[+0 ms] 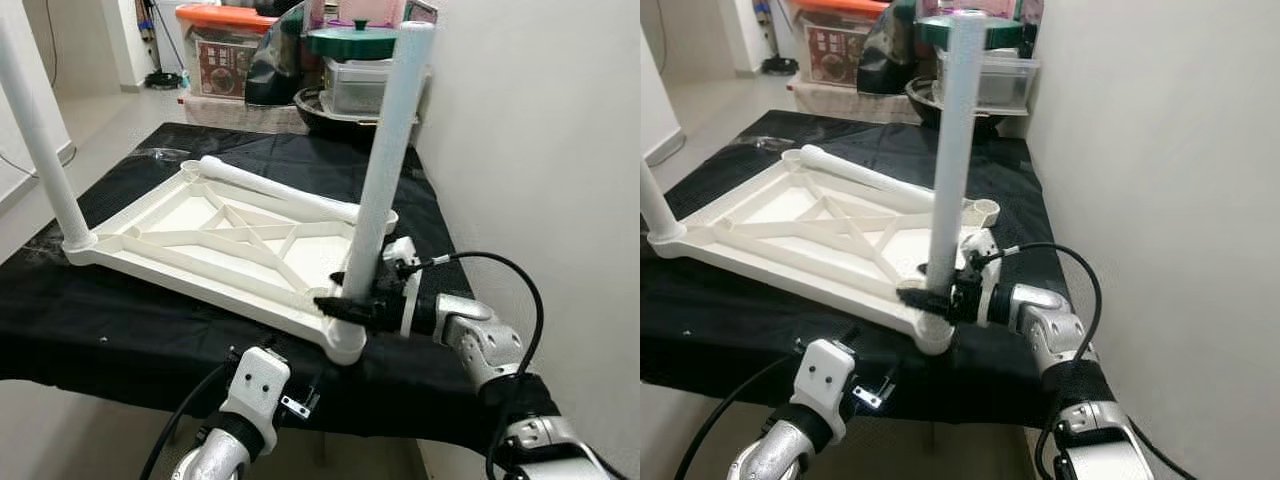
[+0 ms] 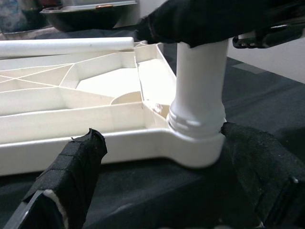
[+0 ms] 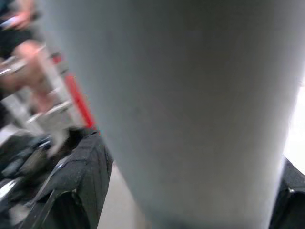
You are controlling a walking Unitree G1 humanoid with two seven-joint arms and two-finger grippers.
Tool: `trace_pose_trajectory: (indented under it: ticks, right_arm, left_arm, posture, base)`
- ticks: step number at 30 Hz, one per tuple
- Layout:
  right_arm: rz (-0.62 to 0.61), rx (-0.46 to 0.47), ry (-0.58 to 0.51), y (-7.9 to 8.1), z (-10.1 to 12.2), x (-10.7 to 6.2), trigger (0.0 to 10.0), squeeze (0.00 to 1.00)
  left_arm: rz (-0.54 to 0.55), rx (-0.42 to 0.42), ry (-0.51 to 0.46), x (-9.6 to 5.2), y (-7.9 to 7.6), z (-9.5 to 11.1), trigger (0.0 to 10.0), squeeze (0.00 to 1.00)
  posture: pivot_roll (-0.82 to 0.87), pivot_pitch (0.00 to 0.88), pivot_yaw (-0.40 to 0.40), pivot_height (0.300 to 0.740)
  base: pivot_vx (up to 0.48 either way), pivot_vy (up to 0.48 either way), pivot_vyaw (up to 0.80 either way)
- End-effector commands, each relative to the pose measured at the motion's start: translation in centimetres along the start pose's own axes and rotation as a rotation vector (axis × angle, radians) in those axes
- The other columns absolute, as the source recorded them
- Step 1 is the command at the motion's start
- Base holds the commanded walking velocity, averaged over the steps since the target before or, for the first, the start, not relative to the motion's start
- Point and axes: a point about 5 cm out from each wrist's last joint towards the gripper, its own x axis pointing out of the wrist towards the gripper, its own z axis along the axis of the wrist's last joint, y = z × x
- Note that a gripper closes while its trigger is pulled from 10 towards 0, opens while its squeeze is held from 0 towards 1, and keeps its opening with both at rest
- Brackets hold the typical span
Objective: Building children table
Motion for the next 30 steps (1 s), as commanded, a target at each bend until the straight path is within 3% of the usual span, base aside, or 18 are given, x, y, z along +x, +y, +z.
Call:
trace_pose_trajectory:
  ticks: [1,2,3,4,10,11,13,16,17,18,21,22,23,24,25,26,28,30]
  right_arm:
    - [0.065,-0.008,0.027,0.4,-0.3,0.6,10.0,0.0]
    - [0.111,-0.02,0.052,0.6,-0.4,1.0,10.0,0.0]
    - [0.129,-0.031,0.079,0.7,-0.7,1.5,6.7,0.0]
    - [0.134,-0.026,0.093,0.7,-0.9,1.8,0.0,0.0]
    - [0.05,-0.028,0.066,0.4,-1.1,2.4,0.0,0.0]
    - [0.02,-0.032,0.051,0.3,-1.1,2.5,0.0,0.0]
    - [-0.185,-0.041,-0.003,-0.8,-1.1,2.4,0.0,0.0]
    - [-0.234,-0.04,-0.012,-1.0,-1.1,2.4,0.0,0.0]
    - [-0.397,-0.013,-0.047,-2.0,-1.1,2.1,0.0,0.0]
    - [-0.397,-0.013,-0.047,-2.0,-1.1,2.1,0.0,0.0]
    - [-1.06,0.078,-0.083,-4.7,-2.0,-0.5,0.0,0.0]
    - [-1.06,0.078,-0.083,-4.7,-2.0,-0.5,0.0,0.0]
    - [-1.212,0.097,-0.08,-5.0,-2.4,-1.5,0.0,0.0]
    - [-1.212,0.097,-0.08,-5.0,-2.4,-1.5,0.0,0.0]
    - [-1.378,0.124,-0.077,-4.9,-3.2,-2.5,0.0,0.0]
    - [-1.378,0.124,-0.077,-4.9,-3.2,-2.5,0.0,0.0]
    - [-1.604,0.187,-0.123,-3.6,-4.3,-3.0,0.0,0.0]
    - [-1.655,0.227,-0.147,-2.9,-4.8,-2.5,0.0,0.0]
  left_arm:
    - [-0.005,-0.008,0.012,0.0,-0.2,-0.3,10.0,0.0]
    - [-0.004,-0.008,0.012,0.0,-0.2,-0.3,10.0,0.0]
    - [-0.003,-0.009,0.012,0.0,-0.3,-0.3,10.0,0.0]
    - [-0.003,-0.009,0.011,0.0,-0.3,-0.2,10.0,0.0]
    - [-0.003,-0.01,0.012,0.0,-0.3,-0.2,10.0,0.0]
    - [-0.003,-0.011,0.012,0.0,-0.2,-0.2,10.0,0.0]
    - [-0.004,-0.012,0.012,0.0,-0.2,-0.2,10.0,0.0]
    - [-0.005,-0.013,0.013,0.0,-0.2,-0.2,10.0,0.0]
    - [-0.005,-0.013,0.013,0.0,-0.2,-0.2,10.0,0.0]
    - [-0.005,-0.013,0.013,0.0,-0.2,-0.2,10.0,0.0]
    - [-0.007,-0.014,0.014,0.0,-0.2,-0.2,10.0,0.0]
    - [-0.007,-0.014,0.014,0.0,-0.2,-0.2,10.0,0.0]
    - [-0.008,-0.014,0.014,0.0,-0.1,-0.2,10.0,0.0]
    - [-0.008,-0.014,0.014,0.0,-0.1,-0.2,10.0,0.0]
    - [-0.008,-0.014,0.015,0.0,-0.1,-0.3,10.0,0.0]
    - [-0.008,-0.014,0.015,0.0,-0.1,-0.3,10.0,0.0]
    - [-0.01,-0.013,0.015,0.1,-0.1,-0.3,10.0,0.0]
    - [-0.01,-0.011,0.015,0.1,-0.1,-0.3,10.0,0.0]
  posture:
    - [0.12,0.0,-0.098,0.74]
    - [0.12,0.0,-0.098,0.74]
    - [0.13,0.0,-0.098,0.74]
    - [0.13,0.0,-0.099,0.74]
    - [0.12,0.0,-0.096,0.74]
    - [0.12,0.0,-0.096,0.74]
    - [0.12,0.0,-0.093,0.74]
    - [0.12,0.0,-0.093,0.74]
    - [0.12,0.0,-0.094,0.74]
    - [0.12,0.0,-0.094,0.74]
    - [0.11,0.0,-0.091,0.74]
    - [0.11,0.0,-0.091,0.74]
    - [0.11,0.0,-0.09,0.74]
    - [0.11,0.0,-0.09,0.74]
    - [0.11,0.0,-0.086,0.74]
    - [0.11,0.0,-0.086,0.74]
    - [0.11,0.0,-0.089,0.74]
    - [0.11,0.0,-0.089,0.74]
  base:
    - [0.0,0.0,0.0]
    - [0.0,0.0,0.0]
    - [0.0,0.0,0.0]
    - [0.0,0.0,0.0]
    - [0.0,0.0,0.0]
    - [0.0,0.0,0.0]
    - [0.0,0.0,0.0]
    - [0.0,0.0,0.0]
    - [0.0,0.0,0.0]
    - [0.0,0.0,0.0]
    - [0.0,0.0,0.0]
    - [0.0,0.0,0.0]
    - [0.0,0.0,0.0]
    - [0.0,0.0,0.0]
    - [0.0,0.0,0.0]
    - [0.0,0.0,0.0]
    - [0.0,0.0,0.0]
    - [0.0,0.0,0.0]
